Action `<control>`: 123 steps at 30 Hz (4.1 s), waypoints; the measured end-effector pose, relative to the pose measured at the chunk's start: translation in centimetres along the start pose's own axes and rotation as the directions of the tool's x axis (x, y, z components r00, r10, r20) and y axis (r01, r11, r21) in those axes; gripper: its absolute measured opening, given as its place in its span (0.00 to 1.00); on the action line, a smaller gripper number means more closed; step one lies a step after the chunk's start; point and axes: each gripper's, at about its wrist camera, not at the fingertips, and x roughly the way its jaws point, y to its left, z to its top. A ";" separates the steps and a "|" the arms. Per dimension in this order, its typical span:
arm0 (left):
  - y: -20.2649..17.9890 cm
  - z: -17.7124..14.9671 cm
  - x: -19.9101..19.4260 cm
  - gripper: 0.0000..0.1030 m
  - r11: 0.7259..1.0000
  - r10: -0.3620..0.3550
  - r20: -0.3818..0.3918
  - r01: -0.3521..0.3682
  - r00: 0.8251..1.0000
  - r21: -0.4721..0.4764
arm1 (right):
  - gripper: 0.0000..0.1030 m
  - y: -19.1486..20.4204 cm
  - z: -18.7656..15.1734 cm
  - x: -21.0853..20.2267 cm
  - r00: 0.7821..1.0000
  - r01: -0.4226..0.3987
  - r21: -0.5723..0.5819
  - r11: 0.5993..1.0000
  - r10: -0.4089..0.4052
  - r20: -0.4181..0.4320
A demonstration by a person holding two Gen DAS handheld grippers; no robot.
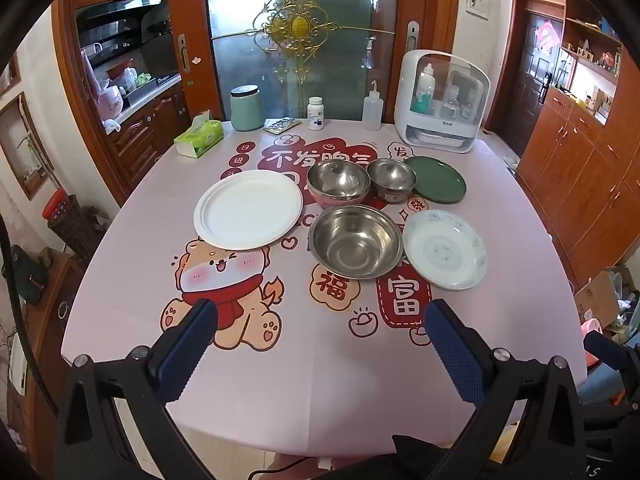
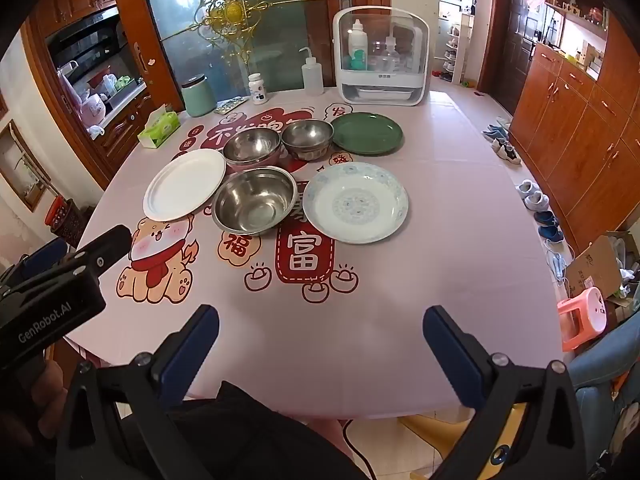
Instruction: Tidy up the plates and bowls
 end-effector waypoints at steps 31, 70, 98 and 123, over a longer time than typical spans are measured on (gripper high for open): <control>-1.3 0.6 0.4 0.98 0.999 0.035 0.024 -0.035 0.999 -0.019 | 0.99 -1.1 1.2 0.7 0.999 -0.032 -0.042 0.999 0.032 0.015; -2.4 1.9 2.8 0.98 0.982 0.155 -0.026 -0.157 0.988 -0.104 | 0.96 -2.7 5.1 5.1 0.985 -0.165 -0.144 0.976 0.169 0.016; 15.9 6.5 13.4 0.98 0.987 0.017 -0.229 -0.052 0.973 -0.151 | 0.96 11.6 9.0 9.1 0.983 -0.155 -0.041 0.987 0.158 0.091; 28.2 11.4 28.2 0.95 0.979 -0.126 -0.265 0.076 0.956 -0.191 | 0.87 20.3 14.2 23.7 0.975 -0.214 0.199 0.956 0.220 -0.009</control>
